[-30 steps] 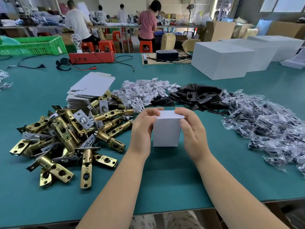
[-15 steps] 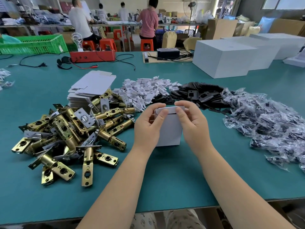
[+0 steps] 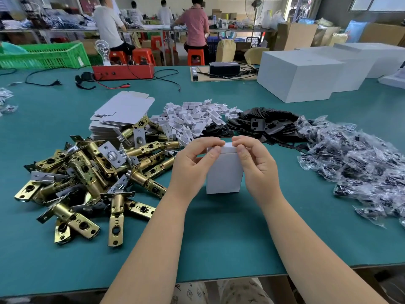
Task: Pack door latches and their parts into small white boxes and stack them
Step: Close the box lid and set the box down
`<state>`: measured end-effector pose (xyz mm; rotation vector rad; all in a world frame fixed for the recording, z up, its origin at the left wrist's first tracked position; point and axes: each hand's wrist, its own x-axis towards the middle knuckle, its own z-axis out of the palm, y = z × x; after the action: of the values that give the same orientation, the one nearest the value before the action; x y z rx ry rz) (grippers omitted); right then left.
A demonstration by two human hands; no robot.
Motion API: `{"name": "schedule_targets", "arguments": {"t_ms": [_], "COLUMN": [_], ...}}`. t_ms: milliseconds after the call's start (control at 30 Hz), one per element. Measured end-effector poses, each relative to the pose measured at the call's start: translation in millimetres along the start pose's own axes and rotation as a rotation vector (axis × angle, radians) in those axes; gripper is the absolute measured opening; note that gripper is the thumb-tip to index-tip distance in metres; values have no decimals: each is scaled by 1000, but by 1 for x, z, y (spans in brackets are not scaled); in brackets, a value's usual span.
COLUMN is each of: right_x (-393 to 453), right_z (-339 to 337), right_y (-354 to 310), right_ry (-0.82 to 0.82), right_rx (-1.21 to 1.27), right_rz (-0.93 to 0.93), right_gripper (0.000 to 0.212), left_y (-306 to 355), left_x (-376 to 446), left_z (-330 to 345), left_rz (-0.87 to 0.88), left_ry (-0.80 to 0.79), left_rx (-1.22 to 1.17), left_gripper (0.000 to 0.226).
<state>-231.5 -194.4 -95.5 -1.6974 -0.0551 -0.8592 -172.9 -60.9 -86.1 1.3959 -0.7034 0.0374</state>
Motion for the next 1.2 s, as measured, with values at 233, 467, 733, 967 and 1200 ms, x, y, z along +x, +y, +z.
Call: {"name": "schedule_targets", "arguments": {"t_ms": [233, 467, 733, 967, 1200], "right_x": [-5, -8, -5, -10, -3], "right_z": [-3, -3, -5, -1, -12], "right_y": [10, 16, 31, 25, 32], "right_ry": [-58, -173, -133, -160, -33], "right_rx": [-136, -116, -435, -312, -542], "right_rz": [-78, 131, 402, 328, 338], "right_gripper": [23, 75, 62, 95, 44], "left_y": [-2, -5, -21, -25, -29], "left_x": [-1, -1, 5, 8, 5], "left_z": [-4, -5, -6, 3, 6], "left_rz": [-111, -172, -350, -529, -308], "left_ry": [-49, -120, 307, 356, 52], "left_rx": [-35, 84, -70, -387, 440], "left_gripper": [19, 53, 49, 44, 27]}}
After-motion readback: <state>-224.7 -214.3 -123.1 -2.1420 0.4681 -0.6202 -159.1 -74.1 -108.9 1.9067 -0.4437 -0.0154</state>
